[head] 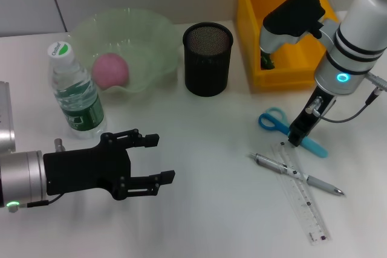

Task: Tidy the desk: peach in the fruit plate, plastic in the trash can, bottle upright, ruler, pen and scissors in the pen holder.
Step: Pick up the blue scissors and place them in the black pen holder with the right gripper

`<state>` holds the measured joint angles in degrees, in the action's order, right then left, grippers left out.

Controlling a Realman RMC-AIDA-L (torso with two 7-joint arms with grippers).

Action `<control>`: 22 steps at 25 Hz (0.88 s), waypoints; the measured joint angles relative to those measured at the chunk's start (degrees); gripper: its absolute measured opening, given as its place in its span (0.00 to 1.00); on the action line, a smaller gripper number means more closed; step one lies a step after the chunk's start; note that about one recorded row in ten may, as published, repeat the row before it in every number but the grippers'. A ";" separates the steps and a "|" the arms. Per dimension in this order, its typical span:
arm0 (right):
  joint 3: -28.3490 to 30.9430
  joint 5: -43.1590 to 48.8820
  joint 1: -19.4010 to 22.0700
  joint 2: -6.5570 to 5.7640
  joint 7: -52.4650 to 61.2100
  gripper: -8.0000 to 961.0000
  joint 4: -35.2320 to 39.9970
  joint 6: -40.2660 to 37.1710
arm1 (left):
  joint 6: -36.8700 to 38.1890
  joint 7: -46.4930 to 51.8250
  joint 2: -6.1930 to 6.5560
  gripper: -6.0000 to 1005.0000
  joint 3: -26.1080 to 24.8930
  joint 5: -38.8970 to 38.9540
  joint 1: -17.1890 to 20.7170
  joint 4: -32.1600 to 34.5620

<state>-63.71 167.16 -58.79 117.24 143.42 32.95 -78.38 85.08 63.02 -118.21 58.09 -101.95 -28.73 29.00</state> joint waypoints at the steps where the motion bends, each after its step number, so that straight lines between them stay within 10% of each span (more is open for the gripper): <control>1: -0.18 0.00 0.00 0.00 0.00 0.30 -0.06 0.02 | 0.00 0.00 0.00 0.78 0.00 0.00 0.00 0.00; 22: 0.02 -0.34 0.26 -0.19 0.00 0.21 1.82 -0.66 | -0.09 0.00 0.00 0.78 0.01 0.00 -0.27 0.00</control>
<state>-63.70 166.83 -58.53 117.05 143.42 34.76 -79.04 84.98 63.02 -118.21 58.10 -101.95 -29.00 29.01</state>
